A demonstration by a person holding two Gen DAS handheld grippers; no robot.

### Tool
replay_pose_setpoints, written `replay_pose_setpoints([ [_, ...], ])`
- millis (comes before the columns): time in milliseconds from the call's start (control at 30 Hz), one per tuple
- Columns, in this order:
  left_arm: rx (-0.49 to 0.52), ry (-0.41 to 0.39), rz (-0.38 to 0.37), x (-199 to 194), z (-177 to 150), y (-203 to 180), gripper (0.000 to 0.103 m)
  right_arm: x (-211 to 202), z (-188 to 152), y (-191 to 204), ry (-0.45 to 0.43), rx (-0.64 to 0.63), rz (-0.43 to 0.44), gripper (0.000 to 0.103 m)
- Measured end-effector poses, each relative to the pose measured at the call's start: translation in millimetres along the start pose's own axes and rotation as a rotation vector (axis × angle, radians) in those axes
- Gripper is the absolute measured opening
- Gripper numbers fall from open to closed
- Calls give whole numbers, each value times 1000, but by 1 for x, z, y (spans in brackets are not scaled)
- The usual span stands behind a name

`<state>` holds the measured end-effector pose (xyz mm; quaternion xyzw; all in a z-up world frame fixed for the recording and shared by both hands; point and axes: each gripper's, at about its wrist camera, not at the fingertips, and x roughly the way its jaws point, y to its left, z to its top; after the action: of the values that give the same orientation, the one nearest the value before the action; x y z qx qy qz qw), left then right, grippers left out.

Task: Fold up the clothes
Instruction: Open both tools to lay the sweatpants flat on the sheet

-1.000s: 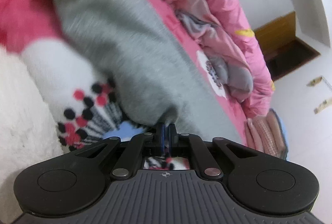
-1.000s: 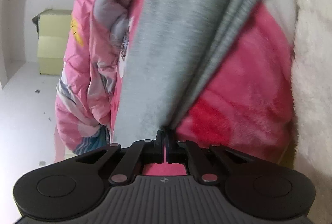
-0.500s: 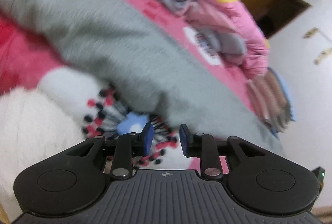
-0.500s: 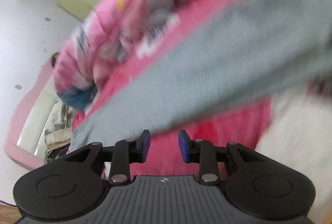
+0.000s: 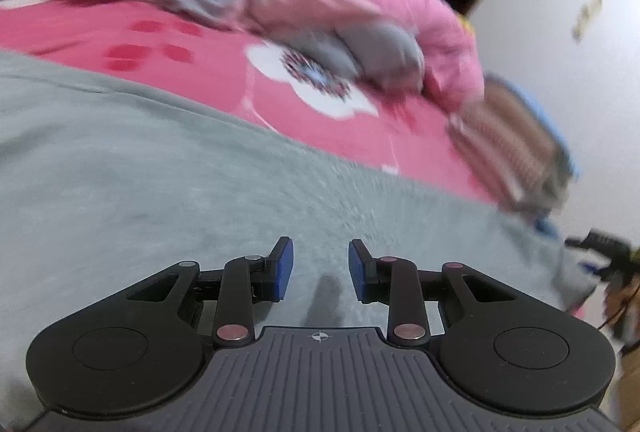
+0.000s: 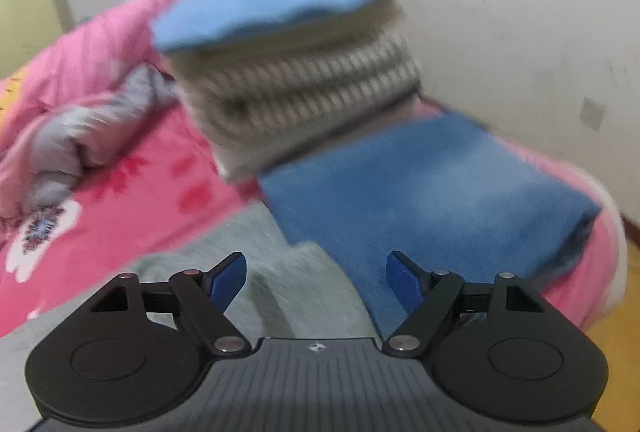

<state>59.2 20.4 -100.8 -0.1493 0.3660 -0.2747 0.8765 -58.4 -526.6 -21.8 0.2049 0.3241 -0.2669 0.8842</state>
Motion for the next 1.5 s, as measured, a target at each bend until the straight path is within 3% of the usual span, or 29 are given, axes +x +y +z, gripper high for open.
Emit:
replay_pose_setpoints([
  [67, 31, -4, -2, 11, -3, -5, 29, -5, -5, 4, -21, -42, -4, 52],
  [100, 44, -10, -1, 13, -5, -7, 30, -11, -8, 9, -21, -56, 43, 26],
  [133, 57, -17, -1, 14, -6, -8, 30, -16, -12, 14, -21, -70, 90, 14],
  [200, 49, -26, -9, 14, -8, -6, 30, -28, -19, 24, -20, -97, 184, 13],
  [267, 20, -32, -25, 14, -9, 0, 30, -34, -33, 37, -2, -138, 287, 12],
  [400, 1, -36, -27, 13, -9, 2, 30, -31, -65, 59, 118, -215, 481, 12],
  [467, 9, -35, -17, 13, -9, -1, 30, -36, -75, 66, 125, -263, 509, 12],
  [567, 17, -40, -5, 13, -11, -3, 30, -46, -62, 51, 34, -237, 428, 20],
  [600, 17, -42, -2, 15, -11, -4, 30, -47, -53, 43, 2, -202, 394, 32],
  [633, 17, -44, 1, 16, -11, -6, 30, -45, -44, 37, -33, -171, 343, 46],
  [733, 18, -49, 8, 17, -11, -8, 30, -37, -24, 25, -130, -145, 135, 64],
  [800, 18, -54, 11, 17, -12, -9, 30, -28, -22, 21, -153, -177, 22, 68],
  [867, 16, -57, 14, 17, -13, -9, 30, -13, -27, 19, -88, -190, 24, 51],
  [900, 16, -57, 17, 18, -13, -9, 30, -8, -31, 18, -61, -198, 27, 22],
  [933, 19, -55, 19, 18, -13, -10, 30, -6, -36, 21, -50, -211, 37, 5],
  [1033, 23, -52, 28, 18, -12, -11, 30, -25, -56, 38, -83, -242, 169, 5],
  [1133, 27, -55, 37, 18, -13, -13, 30, -52, -82, 65, -111, -368, 375, 5],
  [1200, 31, -60, 41, 18, -14, -15, 30, -63, -100, 87, -82, -511, 491, 6],
  [1300, 35, -61, 43, 18, -15, -16, 30, -72, -128, 103, -30, -687, 498, 21],
  [1367, 36, -61, 42, 18, -15, -15, 30, -80, -134, 101, -23, -732, 482, 28],
  [1467, 34, -63, 39, 18, -16, -14, 30, -93, -117, 83, -54, -641, 523, 37],
  [1500, 34, -64, 39, 17, -16, -14, 30, -92, -105, 76, -63, -572, 556, 48],
])
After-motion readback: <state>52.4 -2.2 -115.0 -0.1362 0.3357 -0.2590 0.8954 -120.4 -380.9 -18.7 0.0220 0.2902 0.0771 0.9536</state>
